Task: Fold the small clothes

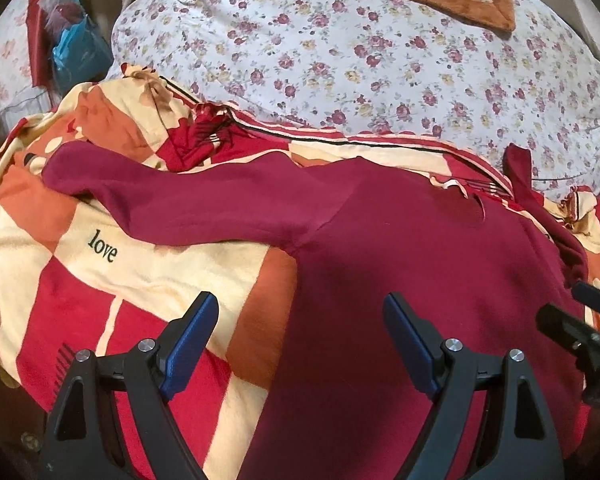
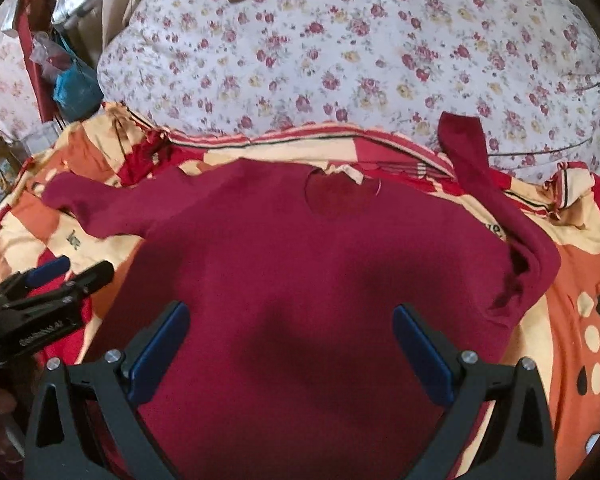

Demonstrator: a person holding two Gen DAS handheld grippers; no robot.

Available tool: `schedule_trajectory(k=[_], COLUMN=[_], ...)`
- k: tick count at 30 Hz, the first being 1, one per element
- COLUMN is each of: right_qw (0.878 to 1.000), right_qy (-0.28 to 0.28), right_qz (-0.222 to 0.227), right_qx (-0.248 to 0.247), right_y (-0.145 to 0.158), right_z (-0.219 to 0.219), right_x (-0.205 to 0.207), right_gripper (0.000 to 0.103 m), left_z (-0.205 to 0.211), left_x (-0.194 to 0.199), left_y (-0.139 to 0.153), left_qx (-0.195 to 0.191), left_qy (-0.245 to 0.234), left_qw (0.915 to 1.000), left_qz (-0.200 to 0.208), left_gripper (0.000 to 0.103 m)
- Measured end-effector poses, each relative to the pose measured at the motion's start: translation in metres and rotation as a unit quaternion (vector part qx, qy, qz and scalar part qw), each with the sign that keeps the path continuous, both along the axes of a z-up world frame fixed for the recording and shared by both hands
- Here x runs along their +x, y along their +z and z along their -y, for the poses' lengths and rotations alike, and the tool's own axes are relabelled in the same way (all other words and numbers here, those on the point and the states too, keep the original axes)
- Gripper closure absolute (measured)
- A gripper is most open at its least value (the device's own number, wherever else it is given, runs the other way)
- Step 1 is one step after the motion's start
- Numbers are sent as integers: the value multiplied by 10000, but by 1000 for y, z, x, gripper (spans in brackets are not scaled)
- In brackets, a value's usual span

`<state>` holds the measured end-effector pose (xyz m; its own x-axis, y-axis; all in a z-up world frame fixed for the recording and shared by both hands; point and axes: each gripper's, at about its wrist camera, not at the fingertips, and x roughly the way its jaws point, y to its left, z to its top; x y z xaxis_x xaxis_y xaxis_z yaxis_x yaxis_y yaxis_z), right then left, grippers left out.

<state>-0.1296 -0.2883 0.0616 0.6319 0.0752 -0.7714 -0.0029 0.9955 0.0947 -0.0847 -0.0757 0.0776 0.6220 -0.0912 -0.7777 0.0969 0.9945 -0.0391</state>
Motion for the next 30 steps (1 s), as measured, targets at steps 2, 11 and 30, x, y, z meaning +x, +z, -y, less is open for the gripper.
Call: schedule_trajectory(k=[2, 11, 30], right_qw=[10000, 9998, 9986], right_qy=[-30, -141, -424], right_qz=[-31, -74, -267], right_qx=[-46, -85, -153], right_y=[-4, -14, -25], right_z=[-3, -5, 1], right_x=[3, 15, 19], right_gripper=[0, 0, 0], left_z=[-1, -4, 4], left_x=[2, 9, 9], left_y=[-1, -7, -11], left_qx=[25, 39, 17], left_qy=[15, 37, 1], left_qw=[10000, 10000, 9999], left_qz=[-2, -63, -110], left_gripper=[36, 36, 36])
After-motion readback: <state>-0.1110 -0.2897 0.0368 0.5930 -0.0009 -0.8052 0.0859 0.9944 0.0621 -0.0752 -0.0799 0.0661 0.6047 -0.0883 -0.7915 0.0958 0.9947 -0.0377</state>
